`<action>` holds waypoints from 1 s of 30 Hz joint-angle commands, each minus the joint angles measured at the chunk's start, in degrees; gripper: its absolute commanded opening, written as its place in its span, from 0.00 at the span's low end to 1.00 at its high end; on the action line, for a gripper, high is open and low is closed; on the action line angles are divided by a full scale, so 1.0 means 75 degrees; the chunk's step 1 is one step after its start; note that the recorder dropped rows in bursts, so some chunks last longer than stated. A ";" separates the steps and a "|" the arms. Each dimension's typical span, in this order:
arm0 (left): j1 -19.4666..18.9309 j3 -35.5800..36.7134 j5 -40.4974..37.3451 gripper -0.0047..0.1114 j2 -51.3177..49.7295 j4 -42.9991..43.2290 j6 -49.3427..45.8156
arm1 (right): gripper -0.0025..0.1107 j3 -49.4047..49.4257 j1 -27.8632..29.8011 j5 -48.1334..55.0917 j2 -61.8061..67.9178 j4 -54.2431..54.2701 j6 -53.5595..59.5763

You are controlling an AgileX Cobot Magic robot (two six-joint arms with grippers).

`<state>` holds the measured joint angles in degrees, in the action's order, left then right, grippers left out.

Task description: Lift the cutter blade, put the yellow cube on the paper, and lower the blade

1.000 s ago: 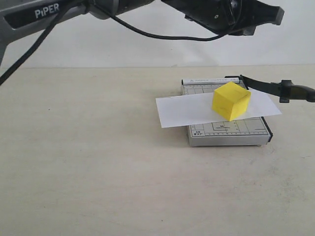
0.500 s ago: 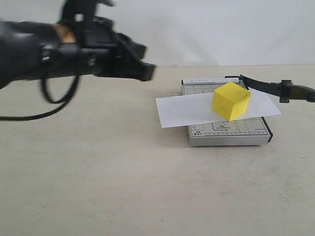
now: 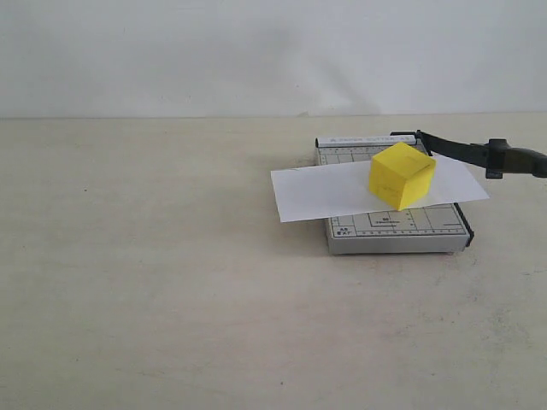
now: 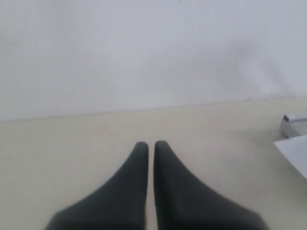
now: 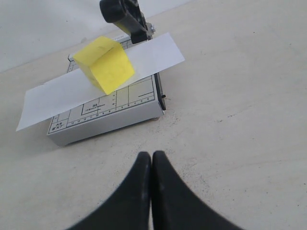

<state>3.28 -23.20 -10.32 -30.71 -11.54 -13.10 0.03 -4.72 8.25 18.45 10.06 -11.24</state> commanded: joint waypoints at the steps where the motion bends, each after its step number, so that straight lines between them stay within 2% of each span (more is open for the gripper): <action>1: -0.0042 0.0649 -0.0285 0.08 0.1853 -0.0028 0.0027 | 0.02 -0.0004 0.0019 -0.0039 0.0023 -0.0008 0.0116; 4: -0.0042 0.0991 -0.0222 0.08 0.2744 0.0067 -0.0262 | 0.02 -0.0004 0.0019 -0.0039 0.0023 -0.0008 0.0116; 7: -0.0042 0.1277 -0.0619 0.08 0.3265 0.0067 -0.0280 | 0.02 -0.0004 0.0019 -0.0249 0.0023 -0.0008 0.0117; 9: -0.0042 0.1655 -0.0620 0.08 0.3435 -0.0003 -0.0166 | 0.02 -0.0004 0.0019 -0.1255 0.0023 -0.0008 0.0117; 10: -0.0042 0.1959 -0.0620 0.08 0.3435 -0.0003 0.0415 | 0.02 -0.0004 0.0019 -0.2182 0.0023 -0.0008 0.0117; 13: -0.0042 0.2644 -0.0620 0.08 0.3435 -0.0003 0.1307 | 0.02 -0.0888 0.0019 -0.2835 0.0023 -0.0490 0.0170; 15: -0.0042 0.2999 -0.0567 0.08 0.3435 0.0055 0.1307 | 0.02 -0.1919 0.0019 -0.2159 0.0156 -0.1411 0.0469; 18: -0.0042 0.3094 -0.0528 0.08 0.3435 0.0055 0.1307 | 0.02 -0.3898 0.0019 0.0142 0.1544 -0.1450 0.1023; 20: -0.0042 0.3094 -0.0454 0.08 0.3435 0.0055 0.1307 | 0.02 -0.5244 0.0019 0.2239 0.3271 -0.1435 0.1185; 21: -0.0042 0.3094 -0.0405 0.08 0.3435 0.0055 0.1307 | 0.02 -0.6209 0.0019 0.3751 0.4253 -0.1435 0.1321; 23: -0.0042 0.3094 -0.0378 0.08 0.3435 -0.0078 0.1320 | 0.04 -0.7610 0.0019 0.5095 0.5454 -0.1435 0.2004; 25: -0.0042 0.3094 -0.0339 0.08 0.3435 -0.0507 0.1320 | 0.11 -0.8257 0.0019 0.5591 0.6106 -0.1413 0.2267; 30: -0.0042 0.3094 -0.0339 0.08 0.3435 -0.0547 0.1320 | 0.38 -0.9237 0.0019 0.6198 0.7149 -0.1131 0.2349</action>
<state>3.14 -0.17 -13.48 -5.04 -14.87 -3.65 -66.52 -4.72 52.16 68.95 0.59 5.53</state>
